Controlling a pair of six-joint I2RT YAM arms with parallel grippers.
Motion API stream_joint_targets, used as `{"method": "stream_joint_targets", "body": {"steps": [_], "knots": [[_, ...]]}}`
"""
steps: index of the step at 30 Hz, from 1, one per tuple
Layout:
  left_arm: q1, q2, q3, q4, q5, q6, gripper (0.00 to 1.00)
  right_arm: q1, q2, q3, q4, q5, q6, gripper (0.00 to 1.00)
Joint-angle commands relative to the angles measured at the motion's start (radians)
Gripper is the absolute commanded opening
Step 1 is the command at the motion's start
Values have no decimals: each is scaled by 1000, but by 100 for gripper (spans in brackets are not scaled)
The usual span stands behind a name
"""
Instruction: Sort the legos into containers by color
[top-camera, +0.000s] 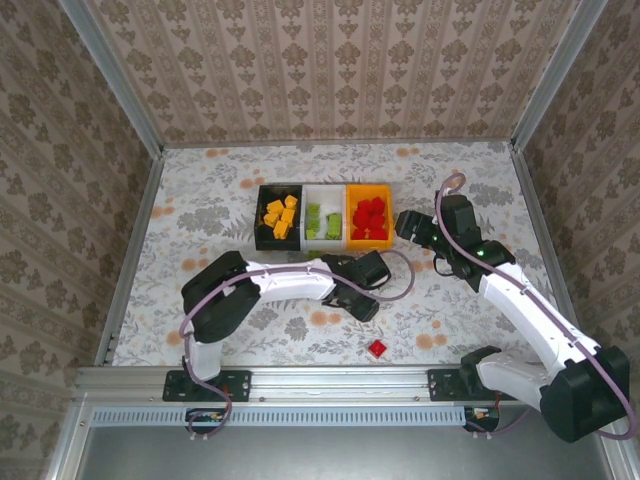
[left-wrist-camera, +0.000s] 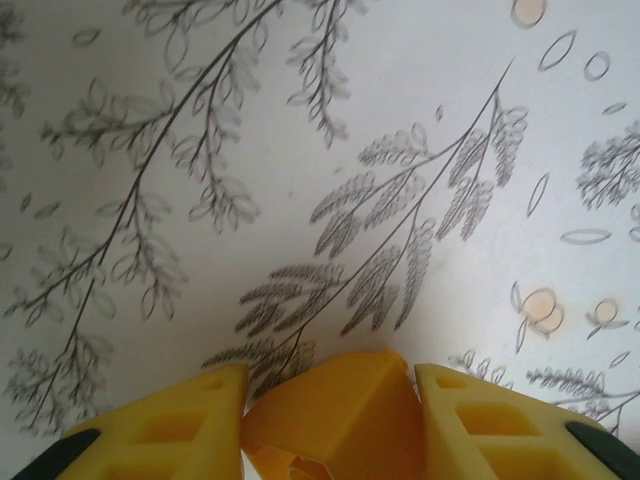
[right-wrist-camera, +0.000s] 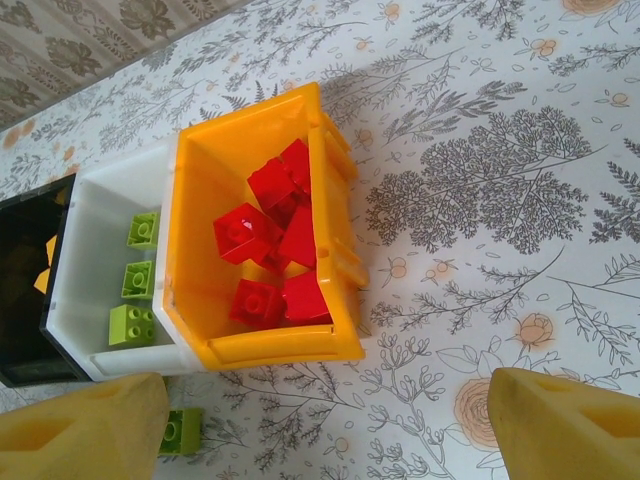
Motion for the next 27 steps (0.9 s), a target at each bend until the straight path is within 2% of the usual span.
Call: {"method": "stream_joint_targets", "body": {"steps": [1,9,16,20,27], "knots": [[21,-77,-35,10,-41,-32,34,-4,12,4,3,-16,19,84],[144,-302,-164,46,-107,-69,33,-5,18,11,6,-26,25,84],[342,-462,-189,17,-207,-41,34,-4,39,11,23,-44,35,84],[493,-453,-158,29,-215,-27,32,-3,57,9,28,-40,31,84],[637,-341,-69,84,-218,-42,35,-3,72,5,29,-36,21,84]]}}
